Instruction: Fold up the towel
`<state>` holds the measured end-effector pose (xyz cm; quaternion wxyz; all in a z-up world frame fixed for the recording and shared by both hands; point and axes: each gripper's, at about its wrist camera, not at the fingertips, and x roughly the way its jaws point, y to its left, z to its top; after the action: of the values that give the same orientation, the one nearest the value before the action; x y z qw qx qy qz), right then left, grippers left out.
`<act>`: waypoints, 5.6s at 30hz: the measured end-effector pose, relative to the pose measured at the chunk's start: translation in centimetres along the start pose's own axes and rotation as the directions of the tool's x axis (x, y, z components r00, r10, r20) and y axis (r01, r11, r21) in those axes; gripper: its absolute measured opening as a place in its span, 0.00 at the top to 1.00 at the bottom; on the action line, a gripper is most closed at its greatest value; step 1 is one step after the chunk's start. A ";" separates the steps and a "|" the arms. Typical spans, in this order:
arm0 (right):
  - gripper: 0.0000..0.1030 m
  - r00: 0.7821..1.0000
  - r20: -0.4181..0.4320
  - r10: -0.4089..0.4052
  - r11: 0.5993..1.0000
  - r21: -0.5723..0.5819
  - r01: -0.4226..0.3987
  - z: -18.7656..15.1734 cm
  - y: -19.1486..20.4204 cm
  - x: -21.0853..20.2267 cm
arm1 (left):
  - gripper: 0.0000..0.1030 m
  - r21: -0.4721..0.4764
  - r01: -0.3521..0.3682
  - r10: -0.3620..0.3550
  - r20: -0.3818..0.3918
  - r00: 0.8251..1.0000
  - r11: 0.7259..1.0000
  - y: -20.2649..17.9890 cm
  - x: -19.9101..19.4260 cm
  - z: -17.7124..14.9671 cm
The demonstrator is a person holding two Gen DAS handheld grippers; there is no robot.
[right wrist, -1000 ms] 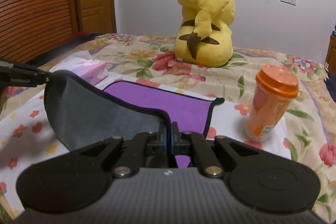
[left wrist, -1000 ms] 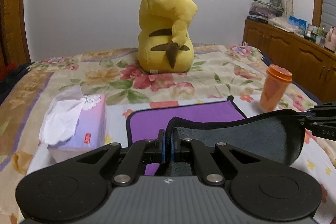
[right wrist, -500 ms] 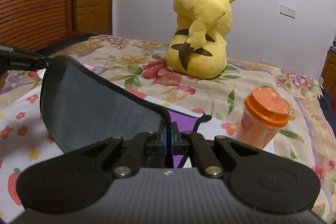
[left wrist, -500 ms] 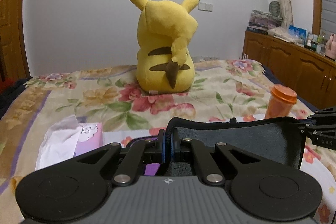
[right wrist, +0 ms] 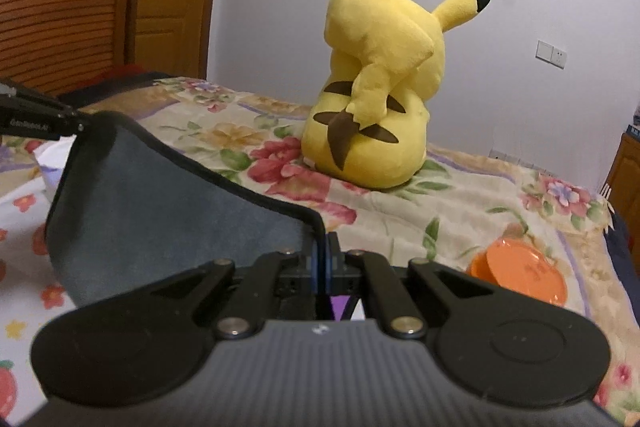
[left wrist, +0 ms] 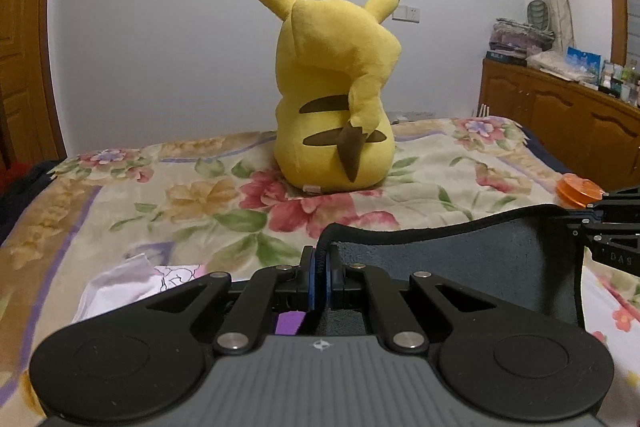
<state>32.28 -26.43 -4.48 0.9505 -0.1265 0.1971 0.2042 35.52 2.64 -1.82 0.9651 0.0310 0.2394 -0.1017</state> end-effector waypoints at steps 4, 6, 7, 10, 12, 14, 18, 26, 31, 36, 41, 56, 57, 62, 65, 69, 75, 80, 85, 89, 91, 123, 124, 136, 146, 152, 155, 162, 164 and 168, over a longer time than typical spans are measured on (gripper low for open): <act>0.96 1.000 0.008 -0.015 1.000 -0.004 0.015 0.0 0.0 1.1 | 0.92 0.011 -0.004 0.004 -0.010 1.000 1.000 0.2 1.4 0.3; 0.96 1.000 0.006 -0.027 1.000 0.013 0.027 -0.2 -0.1 1.8 | 0.92 0.014 -0.011 0.011 -0.012 1.000 1.000 0.3 2.0 0.3; 0.96 1.000 0.005 -0.029 0.999 0.021 0.028 -0.3 -0.2 2.2 | 0.92 0.008 -0.015 0.015 -0.016 1.000 1.000 0.4 2.4 0.3; 0.96 0.999 -0.002 -0.039 0.999 0.030 0.039 -0.7 -0.2 3.3 | 0.92 0.011 -0.012 0.013 -0.040 0.999 1.000 0.7 3.8 0.1; 0.96 0.999 -0.010 -0.041 0.999 0.036 0.041 -1.1 -0.2 4.0 | 0.92 0.046 -0.026 0.029 -0.059 0.998 0.999 0.7 4.8 -0.1; 0.96 0.999 -0.022 -0.044 0.998 0.037 0.045 -1.6 -0.2 4.7 | 0.92 0.056 -0.031 0.035 -0.077 0.996 0.998 0.9 5.7 -0.4; 0.96 0.997 -0.053 -0.048 0.998 0.031 0.050 -2.5 -0.1 6.2 | 0.92 0.059 -0.042 0.048 -0.105 0.993 0.997 1.4 7.4 -1.2; 0.96 0.995 -0.088 -0.041 0.997 0.068 0.047 -4.1 -0.5 8.2 | 0.92 0.043 -0.055 0.061 -0.164 0.985 0.998 2.0 10.0 -2.9; 0.95 0.992 -0.120 -0.027 0.994 0.100 0.039 -4.8 -0.8 9.1 | 0.86 0.053 -0.045 0.054 -0.167 0.984 0.998 1.5 10.5 -3.5; 0.91 0.992 -0.121 -0.029 0.994 0.104 0.042 -4.8 -0.8 9.1 | 0.52 0.047 -0.036 0.043 -0.159 0.986 0.998 1.2 10.3 -3.7; 0.57 0.992 -0.121 -0.041 0.992 0.113 0.055 -4.5 -0.7 8.2 | 0.40 0.054 -0.009 0.017 -0.160 0.987 0.998 0.4 9.1 -3.5; 0.53 0.993 -0.120 -0.016 0.990 0.136 0.032 -2.1 0.6 0.6 | 0.26 0.061 0.038 -0.027 -0.177 0.984 0.997 -2.8 1.1 -3.6; 0.51 0.993 -0.115 -0.015 0.990 0.140 0.031 -1.9 0.7 0.1 | 0.25 0.065 0.040 -0.028 -0.179 0.984 0.997 -3.0 0.6 -3.6; 0.40 0.995 -0.098 -0.011 0.987 0.156 0.026 -1.3 1.2 -2.2 | 0.14 0.087 0.040 -0.024 -0.174 0.984 0.995 -4.0 -1.9 -3.3; 0.25 0.996 -0.090 -0.014 0.985 0.168 0.029 -1.1 1.4 -3.5 | 0.10 0.089 0.037 -0.022 -0.164 0.986 0.995 -4.6 -3.3 -3.4; 0.05 0.996 -0.077 -0.037 0.982 0.182 0.050 -1.0 1.4 -4.9 | 0.04 0.094 0.030 -0.014 -0.158 0.987 0.995 -5.2 -4.9 -3.7; 0.00 0.996 -0.079 -0.027 0.984 0.173 0.041 -1.3 2.2 -6.7 | 0.00 0.103 0.009 0.006 -0.146 0.989 0.995 -6.1 -6.8 -4.2; 0.00 0.995 -0.082 -0.049 0.988 0.144 0.060 -1.2 3.5 -8.6 | 0.00 0.111 0.001 0.017 -0.162 0.987 0.994 -6.7 -8.7 -4.4; 0.00 0.996 -0.069 -0.053 0.986 0.157 0.063 -0.9 4.1 -10.7 | 0.00 0.097 -0.013 0.028 -0.159 0.987 0.995 -6.9 -11.0 -4.3; 0.00 0.997 -0.051 -0.059 0.984 0.167 0.067 -0.5 4.7 -12.4 | 0.00 0.081 -0.016 0.029 -0.161 0.987 0.997 -7.1 -12.9 -4.3; 0.00 0.997 -0.046 -0.062 0.983 0.173 0.069 -0.4 4.9 -13.2 | 0.00 0.074 -0.029 0.040 -0.153 0.987 0.997 -7.1 -14.0 -4.2; 0.00 0.996 0.011 -0.092 0.968 0.234 0.087 -1.2 8.2 -24.1 | 0.00 0.018 -0.063 0.064 -0.045 0.997 0.998 -10.3 -26.8 -3.9; 0.00 0.996 0.012 -0.093 0.968 0.233 0.088 -1.3 8.4 -24.3 | 0.00 0.018 -0.063 0.064 -0.044 0.997 0.998 -10.4 -27.0 -4.1; 0.00 0.996 -0.001 -0.089 0.963 0.254 0.086 -3.4 10.0 -25.4 | 0.00 0.000 -0.070 0.070 -0.069 0.995 0.998 -10.8 -28.3 -7.2; 0.00 0.995 -0.035 -0.091 0.957 0.272 0.097 -6.3 11.0 -25.5 | 0.00 -0.013 -0.056 0.054 -0.115 0.992 0.998 -11.4 -28.3 -10.4; 0.00 0.993 -0.064 -0.098 0.960 0.258 0.111 -7.8 11.4 -25.0 | 0.00 -0.020 -0.056 0.053 -0.139 0.989 0.998 -11.5 -27.9 -12.3; 0.00 0.993 -0.070 -0.098 0.960 0.255 0.113 -8.1 11.5 -24.8 | 0.00 -0.030 -0.061 0.056 -0.148 0.987 0.998 -11.4 -27.8 -13.0; 0.00 0.993 -0.069 -0.098 0.959 0.261 0.113 -8.5 11.6 -24.7 | 0.00 -0.047 -0.080 0.071 -0.158 0.985 0.996 -11.0 -27.3 -14.3; 0.00 0.993 -0.065 -0.103 0.958 0.262 0.116 -8.8 11.6 -24.8 | 0.00 -0.049 -0.085 0.076 -0.161 0.984 0.995 -10.8 -27.2 -14.7; 0.00 0.993 -0.054 -0.107 0.960 0.254 0.118 -8.8 11.7 -24.8 | 0.00 -0.069 -0.094 0.082 -0.157 0.984 0.993 -10.4 -27.0 -15.2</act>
<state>3.49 -27.34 -3.62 0.9648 -0.0173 0.2332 0.1201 3.06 -0.95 -2.75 0.9477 0.0125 0.3155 -0.0468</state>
